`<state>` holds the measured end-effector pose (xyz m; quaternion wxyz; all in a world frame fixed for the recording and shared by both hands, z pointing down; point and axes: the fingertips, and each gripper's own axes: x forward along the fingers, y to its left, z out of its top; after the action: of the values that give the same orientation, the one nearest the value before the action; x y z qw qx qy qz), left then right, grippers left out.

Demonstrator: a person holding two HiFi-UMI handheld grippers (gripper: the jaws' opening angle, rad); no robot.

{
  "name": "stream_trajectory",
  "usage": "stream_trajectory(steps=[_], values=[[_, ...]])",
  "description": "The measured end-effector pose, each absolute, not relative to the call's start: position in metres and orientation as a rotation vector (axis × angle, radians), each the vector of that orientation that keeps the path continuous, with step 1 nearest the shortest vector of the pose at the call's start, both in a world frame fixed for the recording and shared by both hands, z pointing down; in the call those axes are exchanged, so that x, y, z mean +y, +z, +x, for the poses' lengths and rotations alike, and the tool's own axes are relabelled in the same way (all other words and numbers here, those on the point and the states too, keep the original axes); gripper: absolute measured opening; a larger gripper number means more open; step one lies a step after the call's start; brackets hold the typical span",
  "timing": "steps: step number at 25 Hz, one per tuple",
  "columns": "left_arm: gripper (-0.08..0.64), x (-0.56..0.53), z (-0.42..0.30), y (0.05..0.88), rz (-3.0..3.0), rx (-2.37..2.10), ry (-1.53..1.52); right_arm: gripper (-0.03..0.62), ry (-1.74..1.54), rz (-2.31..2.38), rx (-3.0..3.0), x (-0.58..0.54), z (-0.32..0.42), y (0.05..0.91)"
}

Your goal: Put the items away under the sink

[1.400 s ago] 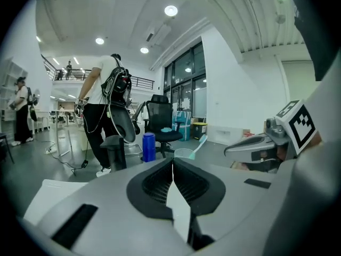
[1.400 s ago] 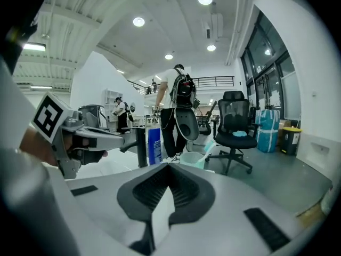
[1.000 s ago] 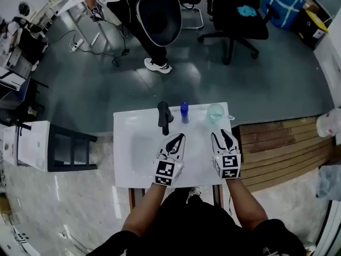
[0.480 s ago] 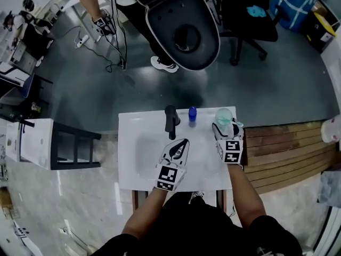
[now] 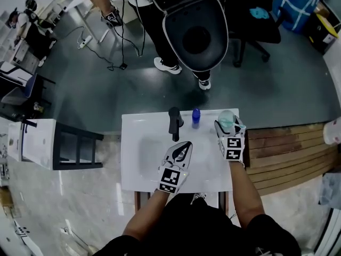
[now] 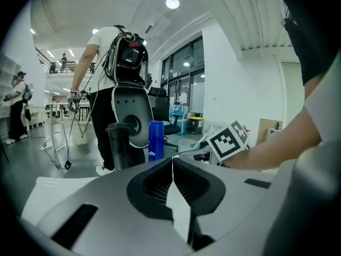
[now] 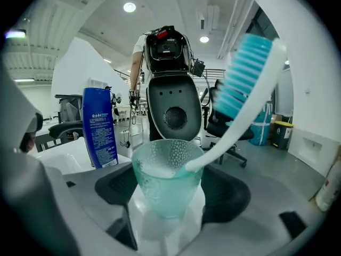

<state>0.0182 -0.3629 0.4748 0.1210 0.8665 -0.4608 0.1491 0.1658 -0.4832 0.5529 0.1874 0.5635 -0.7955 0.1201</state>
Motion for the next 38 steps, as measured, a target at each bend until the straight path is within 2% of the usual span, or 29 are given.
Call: stream_trajectory(steps=[18,28,38], values=[[0.021,-0.291,0.034,0.435,2.514,-1.448,0.320,0.371,0.226,1.545,-2.348,-0.390,0.177,0.476],[0.021,-0.212,0.006,0.423,2.456,-1.516,0.266,0.371,0.198,1.522,-2.413,-0.304,0.164,0.440],[0.021,-0.136,-0.032,0.409,2.570,-1.404,0.324,0.371,0.170,1.559,-2.439,-0.206,0.127,0.409]])
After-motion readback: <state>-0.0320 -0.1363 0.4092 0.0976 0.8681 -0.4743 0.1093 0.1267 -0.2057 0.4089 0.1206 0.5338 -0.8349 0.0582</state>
